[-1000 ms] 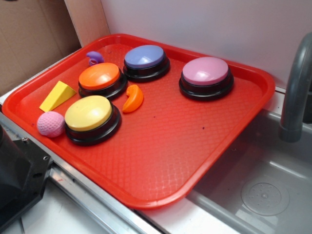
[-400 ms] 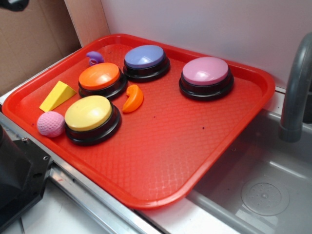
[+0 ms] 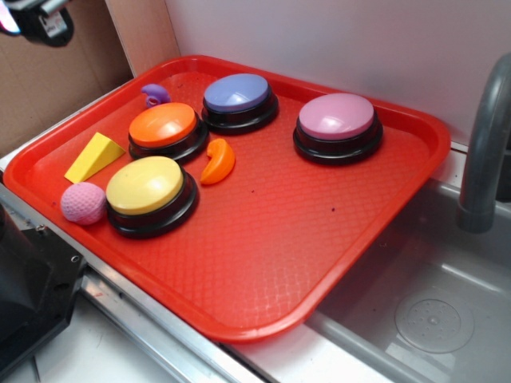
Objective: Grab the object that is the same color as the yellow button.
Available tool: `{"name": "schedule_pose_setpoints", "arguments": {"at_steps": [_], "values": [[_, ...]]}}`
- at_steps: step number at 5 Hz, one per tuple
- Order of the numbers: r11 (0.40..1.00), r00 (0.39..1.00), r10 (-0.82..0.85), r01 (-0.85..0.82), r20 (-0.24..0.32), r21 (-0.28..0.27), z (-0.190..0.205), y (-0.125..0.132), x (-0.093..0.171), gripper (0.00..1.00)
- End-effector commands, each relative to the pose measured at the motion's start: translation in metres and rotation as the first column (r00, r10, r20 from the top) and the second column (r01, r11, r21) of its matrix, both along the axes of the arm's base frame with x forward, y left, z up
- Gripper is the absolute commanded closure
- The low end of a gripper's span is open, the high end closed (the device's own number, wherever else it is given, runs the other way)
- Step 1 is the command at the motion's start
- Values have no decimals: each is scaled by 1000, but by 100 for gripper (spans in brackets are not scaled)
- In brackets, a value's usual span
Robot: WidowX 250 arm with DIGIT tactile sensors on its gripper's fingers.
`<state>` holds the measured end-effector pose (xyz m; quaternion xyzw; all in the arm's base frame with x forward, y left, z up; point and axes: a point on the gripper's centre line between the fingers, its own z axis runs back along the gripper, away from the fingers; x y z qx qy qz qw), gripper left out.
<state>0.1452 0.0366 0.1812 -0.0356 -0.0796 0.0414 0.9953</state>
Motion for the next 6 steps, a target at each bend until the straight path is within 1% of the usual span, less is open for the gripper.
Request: {"name": "schedule_pose_setpoints", "arguments": {"at_steps": [1,3,4,5,6], "values": [[993,996,88,-89,13,74,-47,45,8,0],[990,995,92,-87,-41,111,-106,81,15,0],[993,996,79,-76,-38,87,-124,85,18,0],[996,998,58,-55,-33,74,-136,83,23,0],[995,997,63,-60,-41,80,-149,83,23,0]]}}
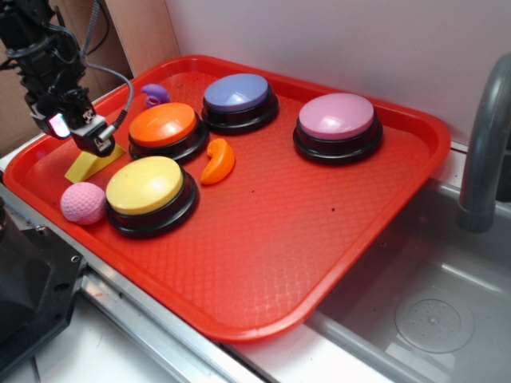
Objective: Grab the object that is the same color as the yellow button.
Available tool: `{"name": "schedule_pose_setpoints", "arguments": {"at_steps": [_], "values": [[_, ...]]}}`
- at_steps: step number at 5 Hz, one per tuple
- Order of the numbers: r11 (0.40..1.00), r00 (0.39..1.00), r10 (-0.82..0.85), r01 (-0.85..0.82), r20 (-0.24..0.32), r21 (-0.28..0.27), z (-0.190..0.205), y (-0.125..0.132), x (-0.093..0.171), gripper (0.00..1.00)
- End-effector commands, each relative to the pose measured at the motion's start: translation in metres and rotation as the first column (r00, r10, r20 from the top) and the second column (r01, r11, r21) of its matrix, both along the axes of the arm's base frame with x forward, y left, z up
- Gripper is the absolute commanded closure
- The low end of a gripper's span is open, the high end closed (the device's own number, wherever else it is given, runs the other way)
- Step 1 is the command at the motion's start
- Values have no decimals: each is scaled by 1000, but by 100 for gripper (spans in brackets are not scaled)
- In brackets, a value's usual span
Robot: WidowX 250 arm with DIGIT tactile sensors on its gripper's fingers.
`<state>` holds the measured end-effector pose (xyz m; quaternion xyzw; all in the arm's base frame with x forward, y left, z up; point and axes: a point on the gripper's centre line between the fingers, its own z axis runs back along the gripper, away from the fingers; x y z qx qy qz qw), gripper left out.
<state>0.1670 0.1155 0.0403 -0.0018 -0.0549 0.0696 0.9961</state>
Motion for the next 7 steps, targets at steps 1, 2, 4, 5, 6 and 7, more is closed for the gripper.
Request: {"name": "schedule_pose_setpoints", "arguments": {"at_steps": [1,2,4,5,6,7], "values": [[1000,1000,16,-16,-5,19,-20,7,1,0],[1000,1000,19,-19,-7,19,-25,8,2,0],[999,999,49,-48,-7,18,-24,8,0,100],[997,997,74,-74,-19,3,-17,8,1,100],[995,993,93,-95,-65,-24,9,-4,10,100],[998,997,50,-52,-55,-42,37,-24,21,100]]}}
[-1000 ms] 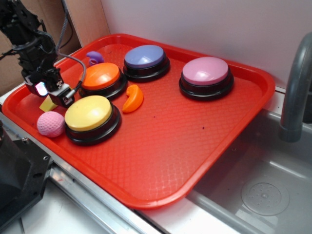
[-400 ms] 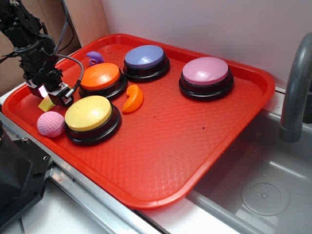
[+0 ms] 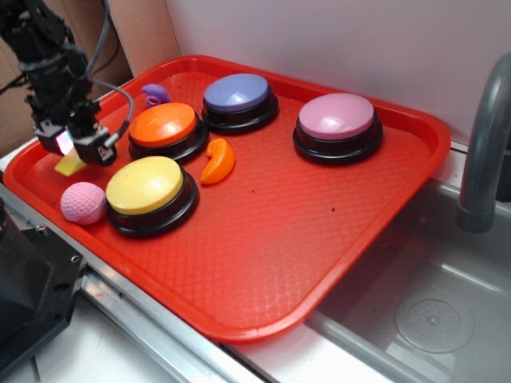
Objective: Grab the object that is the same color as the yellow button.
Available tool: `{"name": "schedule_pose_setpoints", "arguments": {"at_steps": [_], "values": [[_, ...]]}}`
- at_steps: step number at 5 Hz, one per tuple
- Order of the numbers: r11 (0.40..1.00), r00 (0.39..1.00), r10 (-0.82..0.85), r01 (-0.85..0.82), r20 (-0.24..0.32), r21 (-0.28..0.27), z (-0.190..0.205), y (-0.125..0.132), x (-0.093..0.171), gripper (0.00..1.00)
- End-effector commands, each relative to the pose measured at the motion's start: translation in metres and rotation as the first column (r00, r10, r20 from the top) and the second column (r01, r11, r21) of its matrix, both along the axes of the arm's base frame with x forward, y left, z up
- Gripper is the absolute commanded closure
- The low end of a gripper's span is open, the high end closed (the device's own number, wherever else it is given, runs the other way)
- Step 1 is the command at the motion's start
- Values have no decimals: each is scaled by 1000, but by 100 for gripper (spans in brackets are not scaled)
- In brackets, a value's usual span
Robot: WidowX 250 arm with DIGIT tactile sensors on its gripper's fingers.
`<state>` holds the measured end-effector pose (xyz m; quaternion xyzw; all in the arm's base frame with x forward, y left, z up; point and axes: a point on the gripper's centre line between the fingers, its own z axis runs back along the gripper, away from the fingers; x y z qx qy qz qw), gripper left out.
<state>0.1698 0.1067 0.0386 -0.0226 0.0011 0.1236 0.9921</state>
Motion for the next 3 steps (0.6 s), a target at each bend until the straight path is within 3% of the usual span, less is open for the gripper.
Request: {"name": "schedule_pose_setpoints", "arguments": {"at_steps": [1,2,3], "values": [[989,988,-145,146,59,-4,67,-51,33,100],[969,967,-246,246,67,5,92,-93,42,100],[951,949,-305,308,81,-28,104,-112,44,100]]}}
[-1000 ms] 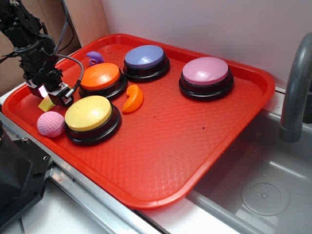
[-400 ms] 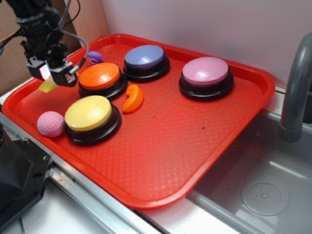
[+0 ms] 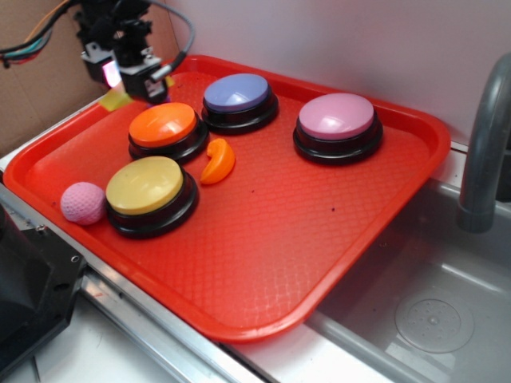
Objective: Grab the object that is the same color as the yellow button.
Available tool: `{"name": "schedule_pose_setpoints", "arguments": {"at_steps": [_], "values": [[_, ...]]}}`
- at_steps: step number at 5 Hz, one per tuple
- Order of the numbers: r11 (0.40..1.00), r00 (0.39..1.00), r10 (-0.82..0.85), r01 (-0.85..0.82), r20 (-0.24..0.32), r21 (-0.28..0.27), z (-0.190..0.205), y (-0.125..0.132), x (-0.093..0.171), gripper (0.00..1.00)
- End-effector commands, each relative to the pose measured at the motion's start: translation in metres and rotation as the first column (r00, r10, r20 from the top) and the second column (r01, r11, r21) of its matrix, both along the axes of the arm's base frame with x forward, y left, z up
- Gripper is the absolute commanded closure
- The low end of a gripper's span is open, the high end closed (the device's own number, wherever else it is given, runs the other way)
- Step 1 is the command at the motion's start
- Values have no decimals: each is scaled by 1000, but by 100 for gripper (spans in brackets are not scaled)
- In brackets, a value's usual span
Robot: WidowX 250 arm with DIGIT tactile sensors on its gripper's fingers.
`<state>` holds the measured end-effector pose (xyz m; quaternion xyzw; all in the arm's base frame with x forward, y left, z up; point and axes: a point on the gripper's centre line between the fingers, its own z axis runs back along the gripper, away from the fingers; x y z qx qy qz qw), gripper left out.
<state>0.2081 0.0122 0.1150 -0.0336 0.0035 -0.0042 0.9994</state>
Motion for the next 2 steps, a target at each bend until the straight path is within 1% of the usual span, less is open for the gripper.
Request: {"name": "schedule_pose_setpoints", "arguments": {"at_steps": [1,2], "values": [[993,989,-115,115,89,-1,26,-33,9,100],[998,996,-53,51,70,32,24,-26,6,100]]}}
